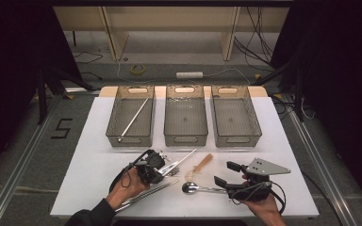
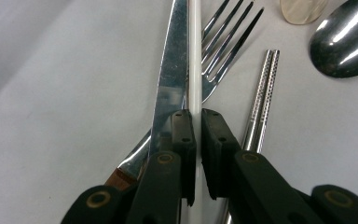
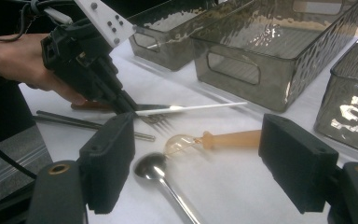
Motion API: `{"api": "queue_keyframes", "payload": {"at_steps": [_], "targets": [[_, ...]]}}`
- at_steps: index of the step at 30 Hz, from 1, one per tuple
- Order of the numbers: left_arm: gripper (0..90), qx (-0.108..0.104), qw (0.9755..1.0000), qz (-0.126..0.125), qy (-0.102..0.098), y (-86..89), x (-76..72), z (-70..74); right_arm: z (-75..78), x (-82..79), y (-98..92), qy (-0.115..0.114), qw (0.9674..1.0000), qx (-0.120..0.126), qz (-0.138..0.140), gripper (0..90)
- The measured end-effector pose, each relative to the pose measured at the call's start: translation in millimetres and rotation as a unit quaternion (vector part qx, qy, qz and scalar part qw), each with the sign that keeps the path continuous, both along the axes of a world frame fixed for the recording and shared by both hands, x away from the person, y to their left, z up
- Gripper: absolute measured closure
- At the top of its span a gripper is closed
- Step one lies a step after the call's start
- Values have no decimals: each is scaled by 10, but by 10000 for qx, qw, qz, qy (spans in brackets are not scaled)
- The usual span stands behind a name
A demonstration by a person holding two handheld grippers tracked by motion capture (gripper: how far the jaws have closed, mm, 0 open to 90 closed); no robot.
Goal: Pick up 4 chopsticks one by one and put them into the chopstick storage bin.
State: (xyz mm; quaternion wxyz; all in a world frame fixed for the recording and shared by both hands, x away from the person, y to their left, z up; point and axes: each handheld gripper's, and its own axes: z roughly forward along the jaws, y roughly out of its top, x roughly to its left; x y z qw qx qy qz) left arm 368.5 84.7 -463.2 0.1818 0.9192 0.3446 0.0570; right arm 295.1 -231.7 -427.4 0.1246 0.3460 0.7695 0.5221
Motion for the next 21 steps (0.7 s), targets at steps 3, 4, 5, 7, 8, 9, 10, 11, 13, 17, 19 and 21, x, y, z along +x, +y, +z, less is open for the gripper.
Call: {"api": "queue_keyframes", "payload": {"at_steps": [3,4,5,7,8,9,10,11,13,17,19,21], "targets": [[841,-122,9999,19,24,11,0,26,1,0,-4,-8,10000,3,10,279],[841,-130,9999,9,22,17,-1,41,1,-1,-5,-4,10000,8,9,279],[840,-121,9999,-27,8,23,0,61,2,-1,-6,-2,10000,8,14,279],[841,-199,9998,-33,14,35,-2,94,2,-3,-2,-3,10000,5,10,280],[841,-229,9997,-32,19,41,-4,115,2,-3,-2,-2,10000,5,11,279],[841,-305,9995,18,-1,41,-10,128,2,-3,-1,-1,10000,6,12,279],[841,-298,9996,-30,-10,50,-8,149,2,-3,-1,0,10000,6,11,279],[841,-316,9995,-32,-12,57,-10,170,2,-3,-1,0,10000,5,12,280],[841,-373,9993,-37,-46,72,-11,211,1,-2,-1,1,10000,7,11,280],[841,-500,9987,-26,-103,109,-9,291,1,-2,-1,-1,10000,3,9,279],[841,-548,9984,-29,-129,124,-8,320,1,-2,1,-5,10000,7,5,280],[840,-564,9983,-51,-128,138,-5,348,0,-2,1,-6,10000,6,5,279]]}}
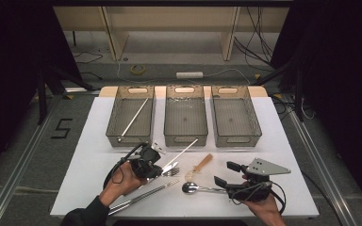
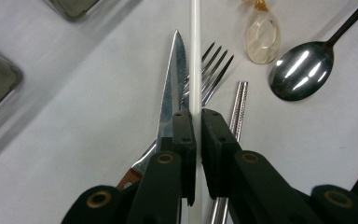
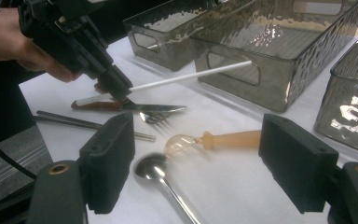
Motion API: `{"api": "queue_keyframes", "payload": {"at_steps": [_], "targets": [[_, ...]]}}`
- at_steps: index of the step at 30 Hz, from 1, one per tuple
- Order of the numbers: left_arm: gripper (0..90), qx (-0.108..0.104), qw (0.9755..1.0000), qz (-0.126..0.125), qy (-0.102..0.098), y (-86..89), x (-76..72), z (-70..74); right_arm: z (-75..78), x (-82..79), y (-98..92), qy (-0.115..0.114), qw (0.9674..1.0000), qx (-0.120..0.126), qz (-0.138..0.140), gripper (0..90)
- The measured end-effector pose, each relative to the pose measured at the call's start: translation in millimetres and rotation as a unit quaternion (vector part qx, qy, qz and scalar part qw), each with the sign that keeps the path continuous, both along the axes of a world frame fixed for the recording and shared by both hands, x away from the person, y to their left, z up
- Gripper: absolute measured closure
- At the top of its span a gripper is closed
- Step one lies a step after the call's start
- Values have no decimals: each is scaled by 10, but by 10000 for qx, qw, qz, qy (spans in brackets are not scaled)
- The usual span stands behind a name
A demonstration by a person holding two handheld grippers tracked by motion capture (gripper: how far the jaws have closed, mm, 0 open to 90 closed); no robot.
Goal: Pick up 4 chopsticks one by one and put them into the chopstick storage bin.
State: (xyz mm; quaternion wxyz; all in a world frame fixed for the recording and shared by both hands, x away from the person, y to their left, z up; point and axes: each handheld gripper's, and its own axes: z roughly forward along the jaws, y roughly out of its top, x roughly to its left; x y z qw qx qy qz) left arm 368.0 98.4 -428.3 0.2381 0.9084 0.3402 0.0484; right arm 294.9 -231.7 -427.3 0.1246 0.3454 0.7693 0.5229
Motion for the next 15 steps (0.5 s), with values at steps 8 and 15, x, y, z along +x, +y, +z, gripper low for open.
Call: {"api": "queue_keyframes", "payload": {"at_steps": [8,15], "targets": [[840,-106,9999,74,-60,52,12,70,0,1,-2,13,10000,5,3,280],[840,-189,9996,138,-157,117,40,150,-5,3,0,23,10000,10,-5,279]]}}
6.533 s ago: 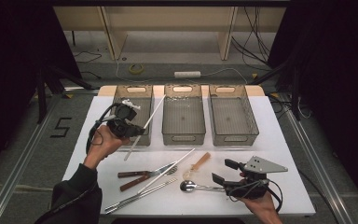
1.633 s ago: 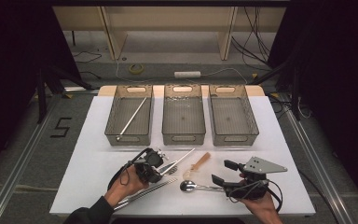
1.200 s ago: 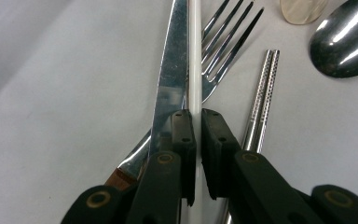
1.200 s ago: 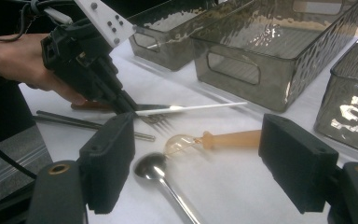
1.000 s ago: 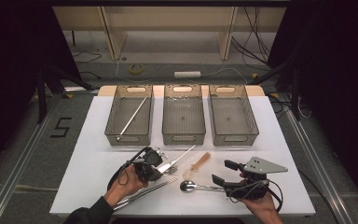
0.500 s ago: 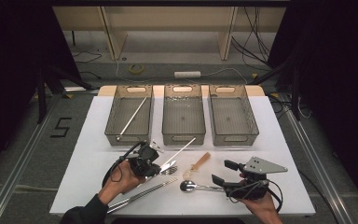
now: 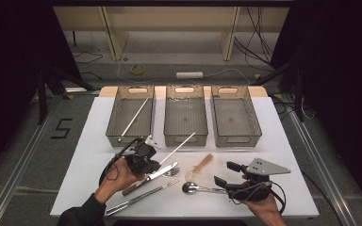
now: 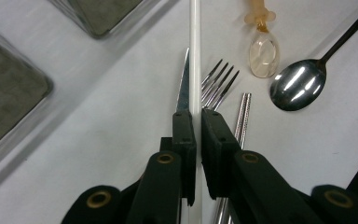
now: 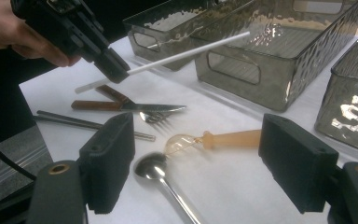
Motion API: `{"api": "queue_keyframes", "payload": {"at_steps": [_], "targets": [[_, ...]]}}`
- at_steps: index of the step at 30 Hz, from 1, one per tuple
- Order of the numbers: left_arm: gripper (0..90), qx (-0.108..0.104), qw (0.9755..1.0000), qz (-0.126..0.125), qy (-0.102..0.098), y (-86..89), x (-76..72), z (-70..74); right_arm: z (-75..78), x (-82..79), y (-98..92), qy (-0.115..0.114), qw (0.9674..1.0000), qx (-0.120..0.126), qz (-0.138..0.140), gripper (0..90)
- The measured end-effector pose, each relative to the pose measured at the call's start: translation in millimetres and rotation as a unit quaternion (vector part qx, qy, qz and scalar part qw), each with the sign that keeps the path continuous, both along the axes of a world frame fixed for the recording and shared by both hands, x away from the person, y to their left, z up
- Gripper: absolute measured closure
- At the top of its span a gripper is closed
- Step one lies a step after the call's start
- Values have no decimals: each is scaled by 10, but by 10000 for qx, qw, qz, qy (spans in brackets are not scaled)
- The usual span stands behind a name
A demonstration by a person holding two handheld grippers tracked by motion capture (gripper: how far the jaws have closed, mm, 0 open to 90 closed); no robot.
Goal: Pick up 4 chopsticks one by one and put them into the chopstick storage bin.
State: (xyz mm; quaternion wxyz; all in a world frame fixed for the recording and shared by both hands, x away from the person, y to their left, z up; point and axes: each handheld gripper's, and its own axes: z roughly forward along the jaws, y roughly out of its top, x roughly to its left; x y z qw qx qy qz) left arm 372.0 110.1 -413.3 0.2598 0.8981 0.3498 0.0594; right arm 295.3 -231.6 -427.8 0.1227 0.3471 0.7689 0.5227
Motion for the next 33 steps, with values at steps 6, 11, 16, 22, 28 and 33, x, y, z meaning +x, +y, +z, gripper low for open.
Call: {"api": "queue_keyframes", "payload": {"at_steps": [6,11,16,22,28,33], "targets": [[840,-116,9999,96,-83,82,49,80,-3,5,-1,1,10000,-8,3,280],[840,-208,9994,216,-159,158,87,140,-5,6,-1,5,10000,-10,5,279],[840,-301,9987,336,-237,235,132,188,-6,7,-4,5,10000,-3,6,279],[840,-393,9977,448,-313,320,194,239,-8,8,-9,27,10000,-1,5,279],[840,-504,9960,582,-450,389,281,313,-14,12,-16,29,10000,14,-13,279],[841,-588,9942,723,-542,458,366,369,-17,17,-23,24,10000,20,-16,279]]}}
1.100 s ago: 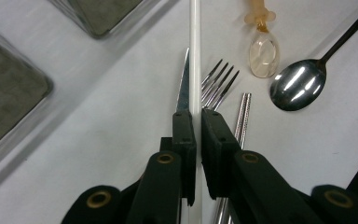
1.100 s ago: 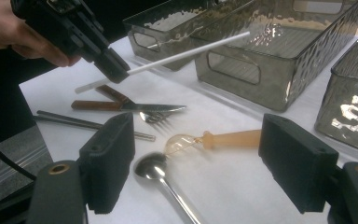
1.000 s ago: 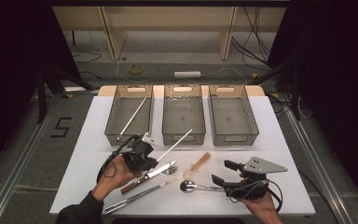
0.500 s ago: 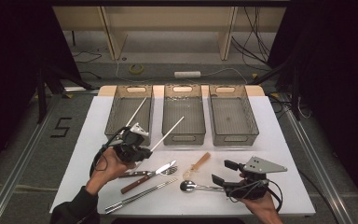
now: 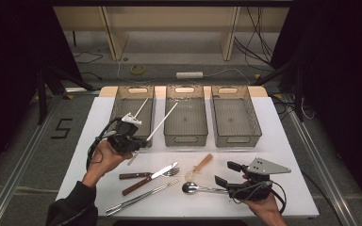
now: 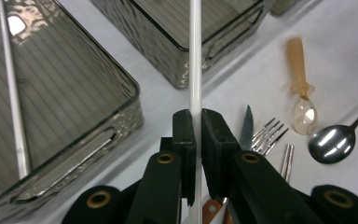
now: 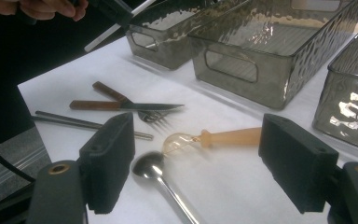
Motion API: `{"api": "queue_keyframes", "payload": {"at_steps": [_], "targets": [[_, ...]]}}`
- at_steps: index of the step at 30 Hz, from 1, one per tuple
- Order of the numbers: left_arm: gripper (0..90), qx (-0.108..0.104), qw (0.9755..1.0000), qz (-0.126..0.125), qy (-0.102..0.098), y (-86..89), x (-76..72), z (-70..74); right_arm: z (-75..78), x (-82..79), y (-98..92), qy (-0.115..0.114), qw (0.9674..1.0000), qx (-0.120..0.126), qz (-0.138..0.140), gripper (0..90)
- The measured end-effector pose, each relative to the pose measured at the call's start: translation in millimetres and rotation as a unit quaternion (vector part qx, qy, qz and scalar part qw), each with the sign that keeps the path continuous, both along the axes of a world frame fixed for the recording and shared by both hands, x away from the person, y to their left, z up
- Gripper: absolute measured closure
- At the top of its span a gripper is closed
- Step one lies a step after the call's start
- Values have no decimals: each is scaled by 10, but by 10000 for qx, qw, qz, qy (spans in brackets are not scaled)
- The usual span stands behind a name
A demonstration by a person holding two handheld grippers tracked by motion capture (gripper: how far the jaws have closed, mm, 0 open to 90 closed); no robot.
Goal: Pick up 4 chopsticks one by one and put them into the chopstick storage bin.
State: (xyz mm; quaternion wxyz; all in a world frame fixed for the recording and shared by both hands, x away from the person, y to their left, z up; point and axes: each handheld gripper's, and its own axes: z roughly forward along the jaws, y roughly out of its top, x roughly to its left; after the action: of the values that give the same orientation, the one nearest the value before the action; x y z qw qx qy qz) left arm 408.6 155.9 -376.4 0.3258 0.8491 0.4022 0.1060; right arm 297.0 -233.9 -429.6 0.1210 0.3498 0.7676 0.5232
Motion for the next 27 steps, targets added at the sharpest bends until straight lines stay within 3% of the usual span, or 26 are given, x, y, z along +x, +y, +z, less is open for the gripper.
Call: {"api": "queue_keyframes", "payload": {"at_steps": [11,27], "targets": [[840,-193,9989,409,-121,191,264,50,-2,3,-14,15,10000,29,-26,279],[840,-303,9935,1089,-163,497,708,85,-10,9,-17,40,10000,39,-28,279]]}}
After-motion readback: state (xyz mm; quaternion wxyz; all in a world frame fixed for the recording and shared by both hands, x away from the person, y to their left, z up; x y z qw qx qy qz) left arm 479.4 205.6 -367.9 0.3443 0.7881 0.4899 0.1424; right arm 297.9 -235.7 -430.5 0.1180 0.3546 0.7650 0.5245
